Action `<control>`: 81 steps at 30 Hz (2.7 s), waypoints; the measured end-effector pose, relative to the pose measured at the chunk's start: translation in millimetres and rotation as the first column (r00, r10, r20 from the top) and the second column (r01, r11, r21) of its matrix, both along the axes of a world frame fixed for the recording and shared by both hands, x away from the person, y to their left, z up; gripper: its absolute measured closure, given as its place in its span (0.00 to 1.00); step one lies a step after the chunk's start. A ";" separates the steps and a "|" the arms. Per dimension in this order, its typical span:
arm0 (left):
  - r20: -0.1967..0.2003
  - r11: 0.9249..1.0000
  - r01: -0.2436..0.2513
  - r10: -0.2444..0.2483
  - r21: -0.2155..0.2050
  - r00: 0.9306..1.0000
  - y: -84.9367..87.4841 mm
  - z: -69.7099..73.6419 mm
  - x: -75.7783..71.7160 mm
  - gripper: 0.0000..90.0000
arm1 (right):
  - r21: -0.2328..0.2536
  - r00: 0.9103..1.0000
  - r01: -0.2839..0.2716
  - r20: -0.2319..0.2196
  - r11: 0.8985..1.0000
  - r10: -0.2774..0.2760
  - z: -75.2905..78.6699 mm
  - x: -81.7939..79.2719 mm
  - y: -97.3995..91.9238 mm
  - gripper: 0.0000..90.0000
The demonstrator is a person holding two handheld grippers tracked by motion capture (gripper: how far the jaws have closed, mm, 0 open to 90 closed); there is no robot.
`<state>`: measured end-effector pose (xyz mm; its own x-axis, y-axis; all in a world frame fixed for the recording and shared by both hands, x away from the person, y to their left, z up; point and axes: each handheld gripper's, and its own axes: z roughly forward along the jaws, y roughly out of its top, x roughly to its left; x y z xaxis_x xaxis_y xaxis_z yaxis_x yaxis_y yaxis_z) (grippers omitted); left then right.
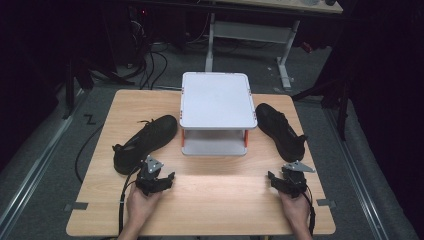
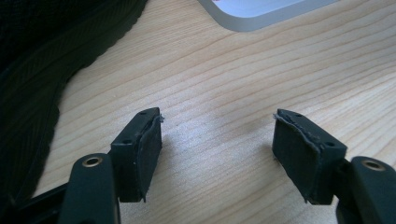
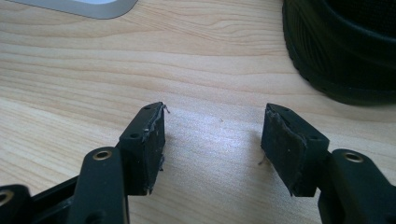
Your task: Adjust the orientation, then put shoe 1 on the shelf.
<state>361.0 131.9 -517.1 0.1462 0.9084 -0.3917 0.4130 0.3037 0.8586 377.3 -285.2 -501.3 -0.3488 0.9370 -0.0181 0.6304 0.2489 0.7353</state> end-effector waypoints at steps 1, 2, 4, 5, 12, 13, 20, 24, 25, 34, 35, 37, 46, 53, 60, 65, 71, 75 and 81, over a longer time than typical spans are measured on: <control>0.000 1.000 0.000 0.000 0.000 1.000 0.0 0.0 0.0 0.37 | 0.000 1.000 0.000 0.000 1.000 0.000 0.0 0.0 0.0 0.44; 0.000 1.000 0.000 0.000 -0.001 1.000 0.0 0.0 0.0 0.37 | 0.000 1.000 0.001 0.000 1.000 -0.001 0.0 0.0 0.0 0.44; 0.000 1.000 0.002 -0.002 -0.002 1.000 0.2 0.0 0.0 0.37 | 0.000 1.000 0.001 0.000 1.000 -0.001 0.0 0.0 0.0 0.44; 0.000 1.000 0.002 -0.002 -0.002 1.000 0.3 0.1 0.0 0.37 | 0.000 1.000 0.000 0.000 1.000 0.000 0.0 0.0 0.0 0.44; -0.006 1.000 0.003 -0.003 0.005 1.000 0.9 0.6 -1.0 0.38 | 0.001 1.000 0.000 -0.001 1.000 0.000 0.0 0.1 0.0 0.44; -0.015 1.000 -0.003 0.003 0.010 1.000 2.0 1.3 -1.4 0.38 | 0.001 1.000 -0.001 -0.001 1.000 0.001 0.0 0.1 -0.1 0.43; 0.017 1.000 -0.011 0.012 -0.028 1.000 12.4 19.4 -10.2 0.39 | 0.002 1.000 -0.004 -0.002 1.000 0.004 0.0 0.2 -0.1 0.43; 0.051 0.999 -0.025 0.028 -0.044 0.998 21.2 35.5 -13.8 0.39 | 0.004 1.000 -0.007 -0.002 1.000 0.007 0.0 0.6 -0.3 0.42; 0.051 0.999 -0.025 0.028 -0.044 0.998 21.2 35.5 -13.8 0.39 | 0.004 1.000 -0.007 -0.002 1.000 0.007 0.0 0.6 -0.3 0.42; 0.081 0.998 -0.033 0.037 -0.051 0.996 37.6 63.5 -12.5 0.41 | 0.005 1.000 -0.009 -0.004 1.000 0.009 0.0 0.5 -0.2 0.42; 0.079 0.998 -0.029 0.033 -0.049 0.996 40.1 68.5 -11.0 0.41 | 0.005 1.000 -0.009 -0.004 1.000 0.009 0.0 0.5 -0.2 0.41; 0.080 0.998 -0.032 0.037 -0.053 0.996 41.1 71.2 -10.4 0.41 | 0.004 1.000 -0.009 -0.004 1.000 0.009 0.0 0.5 -0.2 0.41; 0.082 1.000 0.016 -0.014 -0.027 0.997 52.2 91.7 -6.1 0.49 | 0.004 1.000 -0.010 -0.004 1.000 0.010 0.0 0.5 -0.2 0.41; 0.067 1.000 0.006 -0.007 0.015 0.998 63.4 104.3 3.7 0.46 | 0.001 1.000 -0.011 -0.005 1.000 0.011 -0.1 0.3 0.2 0.40; 0.046 0.998 -0.014 0.011 0.063 0.999 76.3 108.9 18.4 0.44 | 0.000 1.000 -0.011 -0.003 1.000 0.011 -0.1 0.5 0.0 0.40; 0.035 0.998 -0.021 0.019 0.056 0.999 82.3 110.1 27.9 0.42 | 0.001 1.000 -0.012 -0.003 1.000 0.012 -0.1 0.5 0.0 0.40; -0.018 0.996 0.001 0.001 0.092 1.000 84.5 101.0 38.4 0.43 | -0.001 1.000 -0.012 -0.003 1.000 0.012 -0.1 0.5 0.0 0.40; -0.037 0.993 0.008 -0.004 0.116 0.999 83.8 95.2 41.1 0.46 | -0.001 1.000 -0.011 -0.003 1.000 0.011 -0.1 0.5 0.1 0.41; -0.073 0.988 0.034 -0.023 0.152 0.997 80.1 85.1 43.7 0.48 | -0.001 1.000 -0.013 -0.003 1.000 0.013 -0.1 0.5 0.1 0.41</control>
<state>404.7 212.0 -432.0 0.1494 0.9542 -0.2591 0.4811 0.1588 0.8622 377.9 -285.1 -501.4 -0.3607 0.9325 -0.0183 0.6295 0.2579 0.7329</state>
